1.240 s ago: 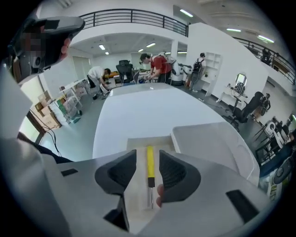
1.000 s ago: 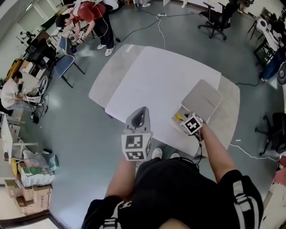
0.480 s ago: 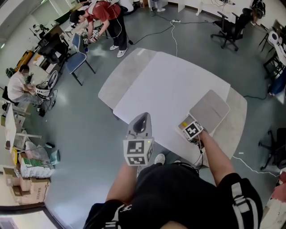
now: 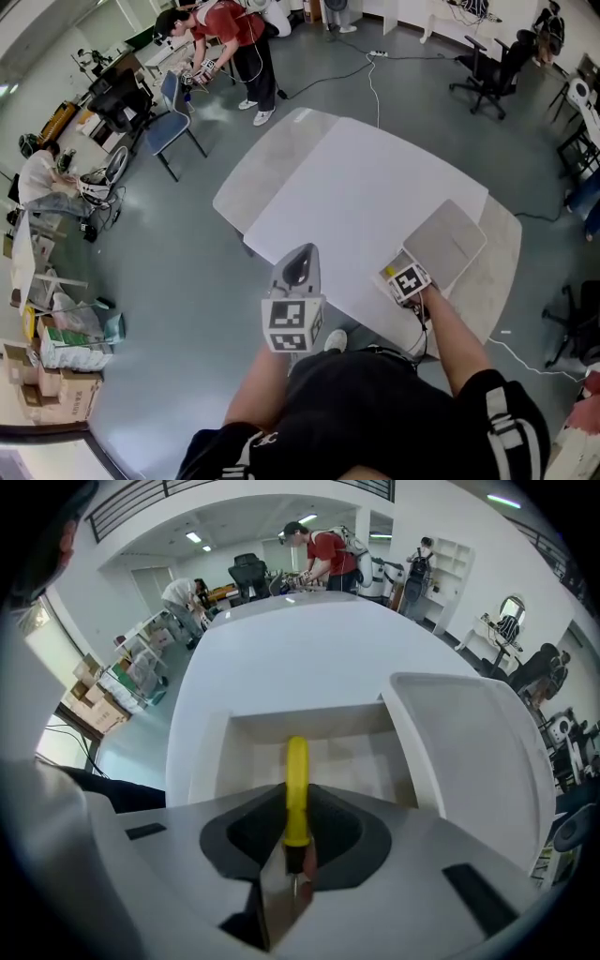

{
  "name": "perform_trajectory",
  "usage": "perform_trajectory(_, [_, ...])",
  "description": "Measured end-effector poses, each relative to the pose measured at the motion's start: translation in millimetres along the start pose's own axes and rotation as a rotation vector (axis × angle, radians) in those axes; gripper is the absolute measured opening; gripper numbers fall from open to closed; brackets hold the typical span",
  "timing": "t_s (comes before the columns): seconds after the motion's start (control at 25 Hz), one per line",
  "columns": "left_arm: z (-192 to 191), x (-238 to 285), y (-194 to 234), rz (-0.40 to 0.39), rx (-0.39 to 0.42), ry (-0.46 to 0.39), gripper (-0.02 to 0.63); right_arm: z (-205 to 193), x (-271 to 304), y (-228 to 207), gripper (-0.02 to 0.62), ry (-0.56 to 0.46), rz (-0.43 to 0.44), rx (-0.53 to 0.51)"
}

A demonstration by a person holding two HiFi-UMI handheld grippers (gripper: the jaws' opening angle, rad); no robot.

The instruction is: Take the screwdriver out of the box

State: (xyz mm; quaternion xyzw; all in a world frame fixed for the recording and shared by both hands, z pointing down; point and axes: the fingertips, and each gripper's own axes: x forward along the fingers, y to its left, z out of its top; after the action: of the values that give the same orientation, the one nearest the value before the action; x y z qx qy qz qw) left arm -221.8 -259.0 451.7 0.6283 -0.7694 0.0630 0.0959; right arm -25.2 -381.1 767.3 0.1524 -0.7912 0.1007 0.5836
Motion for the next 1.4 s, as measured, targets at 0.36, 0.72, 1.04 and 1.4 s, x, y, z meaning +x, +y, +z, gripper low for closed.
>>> perform_trajectory(0.36, [-0.2,5.9,-3.0,-0.045,0.004,0.000,0.006,31.5,-40.1,7.9,0.072,-0.233,0.039,0.115])
perform_trajectory(0.72, [5.9,22.7,-25.7,-0.138,0.012,-0.011,0.006,78.5,-151.9,-9.5,0.071,-0.601,-0.081,0.200])
perform_trajectory(1.04, [9.4,45.3,-64.5,-0.244,0.025,-0.013,0.006,84.2,-265.6,-45.6,0.071,-0.913,-0.332,0.281])
perform_trajectory(1.4, [7.8,71.6,-114.7,-0.374,0.037,-0.012,0.006,26.0,-359.0,-88.9,0.069,-1.143,-0.614,0.457])
